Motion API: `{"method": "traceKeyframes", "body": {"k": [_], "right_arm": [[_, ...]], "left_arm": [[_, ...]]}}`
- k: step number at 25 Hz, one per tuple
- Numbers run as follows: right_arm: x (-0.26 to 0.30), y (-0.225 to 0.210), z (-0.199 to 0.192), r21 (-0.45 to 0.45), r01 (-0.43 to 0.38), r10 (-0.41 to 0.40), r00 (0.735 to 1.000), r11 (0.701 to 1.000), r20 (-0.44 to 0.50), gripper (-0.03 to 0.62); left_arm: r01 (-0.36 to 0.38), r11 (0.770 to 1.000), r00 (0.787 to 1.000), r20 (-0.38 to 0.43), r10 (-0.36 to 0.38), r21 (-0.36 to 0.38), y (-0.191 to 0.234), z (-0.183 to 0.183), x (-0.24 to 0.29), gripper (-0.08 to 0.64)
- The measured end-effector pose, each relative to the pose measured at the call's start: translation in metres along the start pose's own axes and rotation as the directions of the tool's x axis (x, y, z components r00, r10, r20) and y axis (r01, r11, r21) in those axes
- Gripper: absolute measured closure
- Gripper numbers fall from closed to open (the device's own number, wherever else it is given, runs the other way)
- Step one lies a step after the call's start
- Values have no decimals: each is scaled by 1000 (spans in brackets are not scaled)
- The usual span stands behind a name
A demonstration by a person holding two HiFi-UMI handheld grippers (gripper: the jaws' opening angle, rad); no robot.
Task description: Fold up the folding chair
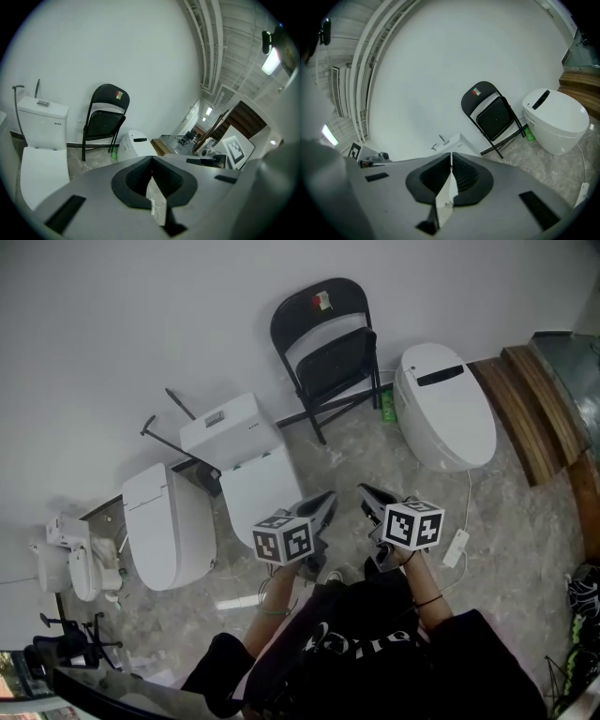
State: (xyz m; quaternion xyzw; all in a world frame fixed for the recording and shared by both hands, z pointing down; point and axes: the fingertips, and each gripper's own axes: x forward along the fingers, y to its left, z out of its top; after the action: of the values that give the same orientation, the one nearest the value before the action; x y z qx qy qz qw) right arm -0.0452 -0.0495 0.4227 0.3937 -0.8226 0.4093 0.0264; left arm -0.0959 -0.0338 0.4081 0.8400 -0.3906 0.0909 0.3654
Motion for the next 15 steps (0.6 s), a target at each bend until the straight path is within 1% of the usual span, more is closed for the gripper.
{"method": "traceKeyframes", "body": {"k": [3,8,12,15], "right_arm": [[3,27,-21,-7,15,-15,1000,1000,8,569],[-1,57,-63,20,60,-61,998,998,33,569],[-15,68,-96,38,98,-100,994,994,34,569],[-30,67,-112,54,137,-139,989,989,47,569]], "left_arm": [[19,1000,1000,-13,-19,10,9,-12,-27,557],[90,996,995,-51,-89,15,14,-43,-57,557],[133,991,986,-100,-131,8,9,-71,-68,557],[160,987,980,-124,-157,11,2,-85,-72,557]]}}
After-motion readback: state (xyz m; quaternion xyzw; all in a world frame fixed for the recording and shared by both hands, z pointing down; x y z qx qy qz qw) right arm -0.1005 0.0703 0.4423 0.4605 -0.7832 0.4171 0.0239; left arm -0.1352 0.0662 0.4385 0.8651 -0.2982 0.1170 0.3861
